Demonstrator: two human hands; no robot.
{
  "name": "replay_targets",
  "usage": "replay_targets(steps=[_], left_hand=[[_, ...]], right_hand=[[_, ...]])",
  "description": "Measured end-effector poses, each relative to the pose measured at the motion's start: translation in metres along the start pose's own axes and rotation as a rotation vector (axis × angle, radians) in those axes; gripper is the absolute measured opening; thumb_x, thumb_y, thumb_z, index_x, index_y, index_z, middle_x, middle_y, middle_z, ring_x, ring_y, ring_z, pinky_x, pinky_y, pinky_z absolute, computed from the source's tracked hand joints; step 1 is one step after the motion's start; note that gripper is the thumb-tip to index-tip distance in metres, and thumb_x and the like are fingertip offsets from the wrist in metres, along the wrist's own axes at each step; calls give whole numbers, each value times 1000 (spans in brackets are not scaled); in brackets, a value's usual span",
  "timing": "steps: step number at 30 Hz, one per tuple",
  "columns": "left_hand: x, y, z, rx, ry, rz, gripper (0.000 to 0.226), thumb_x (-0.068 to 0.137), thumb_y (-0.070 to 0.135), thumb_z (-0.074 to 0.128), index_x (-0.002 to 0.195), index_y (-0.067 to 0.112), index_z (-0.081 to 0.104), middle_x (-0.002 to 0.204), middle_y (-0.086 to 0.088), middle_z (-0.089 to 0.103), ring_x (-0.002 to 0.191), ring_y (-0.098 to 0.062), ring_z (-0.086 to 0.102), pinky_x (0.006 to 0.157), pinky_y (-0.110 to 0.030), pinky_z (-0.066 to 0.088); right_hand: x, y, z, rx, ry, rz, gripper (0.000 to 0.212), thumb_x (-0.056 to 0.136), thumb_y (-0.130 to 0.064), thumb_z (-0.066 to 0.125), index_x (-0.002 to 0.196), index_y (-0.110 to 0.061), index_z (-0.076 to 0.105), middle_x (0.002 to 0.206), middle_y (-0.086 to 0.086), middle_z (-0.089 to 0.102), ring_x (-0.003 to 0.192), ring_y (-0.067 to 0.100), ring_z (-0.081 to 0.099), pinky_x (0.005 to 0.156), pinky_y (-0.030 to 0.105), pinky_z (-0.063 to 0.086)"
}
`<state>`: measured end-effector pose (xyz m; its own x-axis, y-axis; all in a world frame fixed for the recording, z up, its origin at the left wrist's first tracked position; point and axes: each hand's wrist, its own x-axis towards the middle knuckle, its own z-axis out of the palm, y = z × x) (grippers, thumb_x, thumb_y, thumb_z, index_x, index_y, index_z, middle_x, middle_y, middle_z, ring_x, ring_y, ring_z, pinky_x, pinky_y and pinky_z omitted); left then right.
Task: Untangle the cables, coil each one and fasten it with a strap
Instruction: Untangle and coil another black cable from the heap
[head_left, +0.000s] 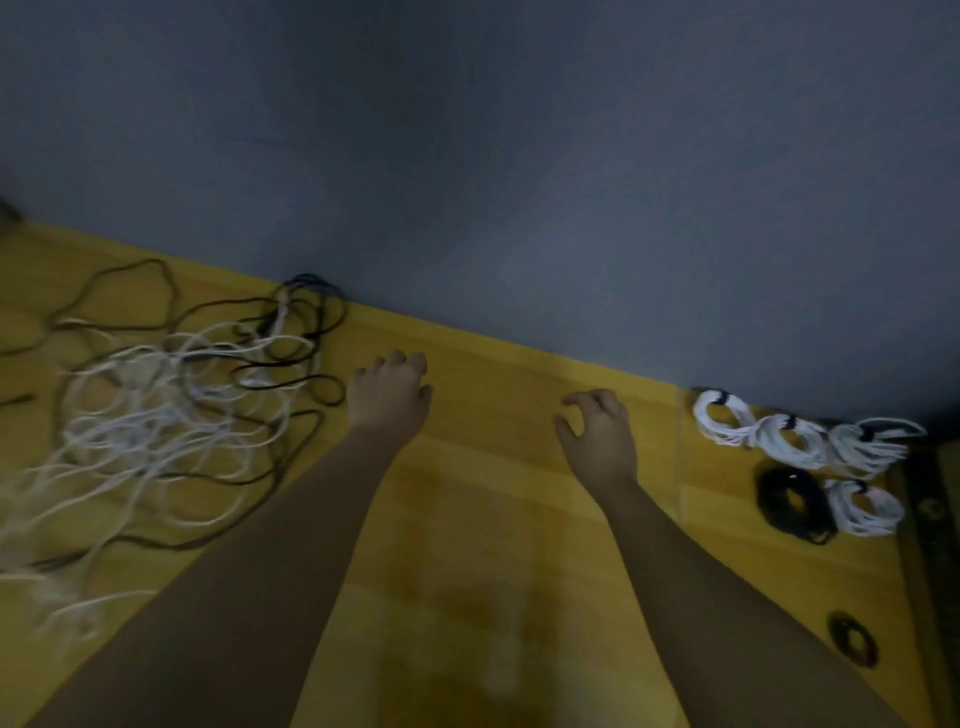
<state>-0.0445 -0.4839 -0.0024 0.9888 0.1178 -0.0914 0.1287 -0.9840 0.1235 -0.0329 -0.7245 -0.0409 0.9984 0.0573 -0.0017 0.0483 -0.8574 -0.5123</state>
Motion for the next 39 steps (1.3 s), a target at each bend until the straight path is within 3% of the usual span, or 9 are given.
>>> replay_targets(steps=[9, 15, 20, 24, 29, 39], left_hand=[[-6, -239, -79, 77, 34, -116, 35, 98, 35, 46, 128, 16, 49, 128, -7, 54, 118, -30, 51, 91, -43, 43], [28, -339, -107, 114, 70, -129, 34, 98, 34, 46, 128, 16, 48, 128, -6, 53, 120, -28, 49, 92, -41, 41], [59, -374, -96, 90, 21, -125, 36, 98, 34, 47, 130, 17, 46, 133, -6, 49, 124, -28, 47, 95, -41, 41], [76, -378, -75, 56, -38, -128, 39, 98, 34, 49, 132, 16, 44, 134, -8, 48, 123, -29, 47, 95, -42, 42], [87, -402, -54, 13, -88, -184, 36, 98, 34, 48, 130, 17, 45, 130, -6, 49, 122, -28, 47, 95, -42, 41], [90, -527, -22, -47, -148, -313, 36, 98, 33, 49, 130, 18, 46, 129, -6, 49, 120, -28, 48, 94, -42, 44]], right_hand=[[11, -244, 109, 8, -75, -169, 29, 97, -28, 53, 124, -16, 57, 125, 3, 46, 120, 21, 43, 86, 33, 45], [59, -346, 163, 7, -108, -235, 36, 98, -28, 52, 130, -15, 54, 132, 6, 44, 122, 25, 44, 89, 36, 45], [93, -375, 197, -36, -167, -159, 39, 100, -26, 46, 137, -15, 48, 144, 5, 40, 131, 25, 37, 95, 38, 43], [111, -382, 227, -28, -253, -273, 42, 102, -21, 40, 143, -10, 43, 151, 9, 34, 136, 28, 34, 106, 42, 37], [135, -401, 266, -119, -396, -371, 45, 102, -24, 42, 145, -13, 38, 154, 7, 30, 139, 28, 30, 109, 42, 36], [129, -474, 348, -62, -531, -430, 46, 101, -22, 45, 146, -15, 37, 154, 8, 28, 139, 29, 27, 109, 43, 35]])
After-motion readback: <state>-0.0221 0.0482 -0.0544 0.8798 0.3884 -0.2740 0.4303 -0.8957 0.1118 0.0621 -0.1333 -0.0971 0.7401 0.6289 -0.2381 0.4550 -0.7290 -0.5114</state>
